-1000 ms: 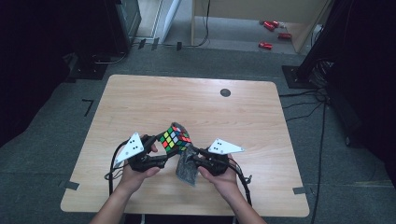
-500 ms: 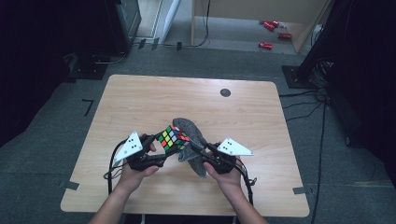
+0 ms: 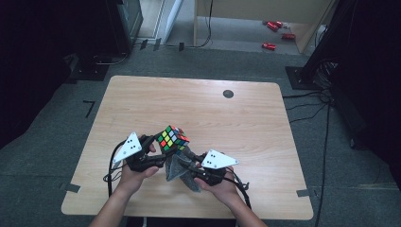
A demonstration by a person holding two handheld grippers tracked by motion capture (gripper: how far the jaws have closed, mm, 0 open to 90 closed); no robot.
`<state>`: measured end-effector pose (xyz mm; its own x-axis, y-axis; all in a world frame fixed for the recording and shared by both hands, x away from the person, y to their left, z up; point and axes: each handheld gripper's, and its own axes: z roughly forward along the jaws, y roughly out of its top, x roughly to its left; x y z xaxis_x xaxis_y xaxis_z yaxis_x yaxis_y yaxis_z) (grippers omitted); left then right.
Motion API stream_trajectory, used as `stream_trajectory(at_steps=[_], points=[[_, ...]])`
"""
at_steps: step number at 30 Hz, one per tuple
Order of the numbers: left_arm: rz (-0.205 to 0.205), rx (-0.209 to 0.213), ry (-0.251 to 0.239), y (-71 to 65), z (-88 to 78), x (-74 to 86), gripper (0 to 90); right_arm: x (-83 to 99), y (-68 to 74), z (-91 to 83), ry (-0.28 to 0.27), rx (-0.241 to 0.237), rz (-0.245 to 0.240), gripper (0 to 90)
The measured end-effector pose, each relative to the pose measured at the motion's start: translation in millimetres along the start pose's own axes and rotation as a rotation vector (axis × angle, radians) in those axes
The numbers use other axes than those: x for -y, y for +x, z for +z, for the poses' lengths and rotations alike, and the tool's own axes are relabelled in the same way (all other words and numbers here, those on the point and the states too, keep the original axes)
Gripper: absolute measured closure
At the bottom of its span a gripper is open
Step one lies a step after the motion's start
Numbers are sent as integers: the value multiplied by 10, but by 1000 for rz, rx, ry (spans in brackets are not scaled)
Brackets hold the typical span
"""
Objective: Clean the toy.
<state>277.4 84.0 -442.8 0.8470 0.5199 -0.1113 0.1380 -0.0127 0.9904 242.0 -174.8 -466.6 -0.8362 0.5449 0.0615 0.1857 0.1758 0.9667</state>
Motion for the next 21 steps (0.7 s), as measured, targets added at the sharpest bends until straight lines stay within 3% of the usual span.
stream_trajectory(at_steps=[4,7,10,14,15,17,21], points=[[-4,3,9,3,11,11,348,-50,-79,-112,-67,61,30,722],[-8,5,14,-6,33,21,348,-67,-98,-150,-96,52,53,721],[-13,5,15,-5,36,30,348,-51,-55,-101,-74,14,33,719],[-12,-1,20,-5,42,34,348,-13,-1,-11,-2,-49,1,713],[-12,-5,24,-6,47,39,348,-7,-2,-3,8,-46,-7,712],[-16,-11,29,-6,56,48,348,-7,-33,-13,14,-19,-5,712],[-13,-21,36,4,52,49,347,-16,-228,-129,-4,91,41,712]])
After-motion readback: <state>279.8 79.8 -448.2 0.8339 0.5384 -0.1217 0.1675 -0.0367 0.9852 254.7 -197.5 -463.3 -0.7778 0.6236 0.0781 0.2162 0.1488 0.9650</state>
